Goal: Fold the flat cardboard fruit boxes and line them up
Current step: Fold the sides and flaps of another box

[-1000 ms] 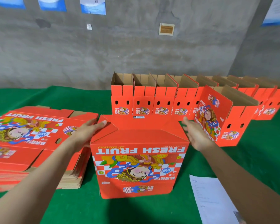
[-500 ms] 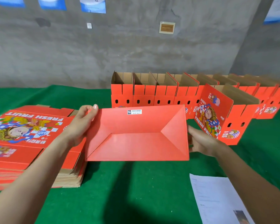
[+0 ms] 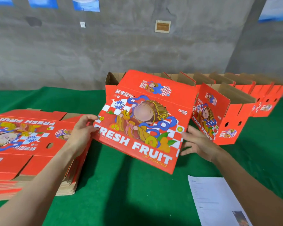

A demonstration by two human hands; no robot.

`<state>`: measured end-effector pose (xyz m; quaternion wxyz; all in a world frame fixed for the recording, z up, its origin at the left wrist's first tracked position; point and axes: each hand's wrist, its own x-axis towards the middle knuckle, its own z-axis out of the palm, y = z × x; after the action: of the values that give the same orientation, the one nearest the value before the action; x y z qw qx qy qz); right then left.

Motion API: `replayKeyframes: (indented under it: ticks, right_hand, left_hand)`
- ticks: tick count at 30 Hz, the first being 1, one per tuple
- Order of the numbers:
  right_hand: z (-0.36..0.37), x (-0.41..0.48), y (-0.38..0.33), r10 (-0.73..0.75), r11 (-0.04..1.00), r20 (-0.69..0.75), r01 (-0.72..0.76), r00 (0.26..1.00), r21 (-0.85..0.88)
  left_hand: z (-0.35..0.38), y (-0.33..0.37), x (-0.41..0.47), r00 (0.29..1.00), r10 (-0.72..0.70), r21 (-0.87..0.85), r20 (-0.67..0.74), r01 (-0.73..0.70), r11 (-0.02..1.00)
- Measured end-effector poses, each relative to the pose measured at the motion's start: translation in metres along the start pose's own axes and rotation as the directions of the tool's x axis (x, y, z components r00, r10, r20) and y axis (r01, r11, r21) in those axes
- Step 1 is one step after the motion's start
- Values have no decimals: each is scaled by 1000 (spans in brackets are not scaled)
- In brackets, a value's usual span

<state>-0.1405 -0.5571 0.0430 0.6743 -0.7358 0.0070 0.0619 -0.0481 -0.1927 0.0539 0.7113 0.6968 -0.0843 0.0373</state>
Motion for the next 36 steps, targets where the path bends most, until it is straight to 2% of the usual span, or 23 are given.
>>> replayKeyframes:
  ticks: [3, 6, 8, 10, 12, 15, 18, 21, 23, 25, 29, 31, 33, 34, 36]
  right_hand:
    - [1, 2, 6, -64, 998, -111, 61, 992, -32]
    - [6, 2, 12, -111, 990, -143, 97, 984, -98]
    - [14, 6, 18, -187, 951, -257, 110, 948, -287]
    - [20, 13, 26, -313, 842, -369, 76, 875, -534]
    - [22, 19, 35, -344, 766, -430, -16, 835, -643]
    - [8, 32, 51, -320, 736, -546, -159, 774, -657]
    - [-18, 46, 63, -305, 716, -628, -262, 716, -647]
    - [-48, 59, 76, -285, 722, -693, -327, 662, -610]
    - [-65, 67, 85, -267, 747, -737, -350, 621, -565]
    - [-82, 76, 93, -250, 785, -776, -348, 580, -513]
    - [-103, 92, 109, -185, 880, -823, -282, 538, -382]
    - [-100, 96, 119, -225, 903, -840, -218, 494, -371]
    - [-88, 98, 129, -373, 861, -815, -162, 443, -482]
    - [-82, 98, 132, -461, 807, -755, -133, 466, -575]
    - [-76, 104, 133, -543, 683, -581, -84, 605, -726]
  left_hand:
    - [10, -11, 6, 999, 33, 170, 40, -40, 985]
    - [29, -19, 14, 986, -22, 381, 162, -42, 924]
    - [54, -22, 18, 952, -77, 493, 298, -84, 866]
    - [89, -20, 20, 912, -98, 487, 400, -121, 865]
    - [128, -13, 22, 882, -103, 431, 461, -120, 894]
    - [186, 5, 27, 847, -11, 304, 532, -179, 936]
    - [239, 22, 40, 806, 139, 333, 576, -386, 860]
    - [286, 32, 59, 743, 81, 404, 664, -448, 797]
    - [311, 33, 70, 728, 53, 422, 683, -453, 785]
    - [330, 29, 80, 725, 24, 446, 689, -449, 775]
    - [357, 7, 90, 653, -105, 526, 750, -491, 695]
    - [364, -3, 95, 630, -169, 556, 758, -487, 674]
    - [368, -10, 100, 631, -186, 557, 753, -461, 691]
    - [369, -12, 102, 635, -186, 550, 750, -442, 709]
    - [370, -15, 104, 639, -179, 529, 748, -411, 743]
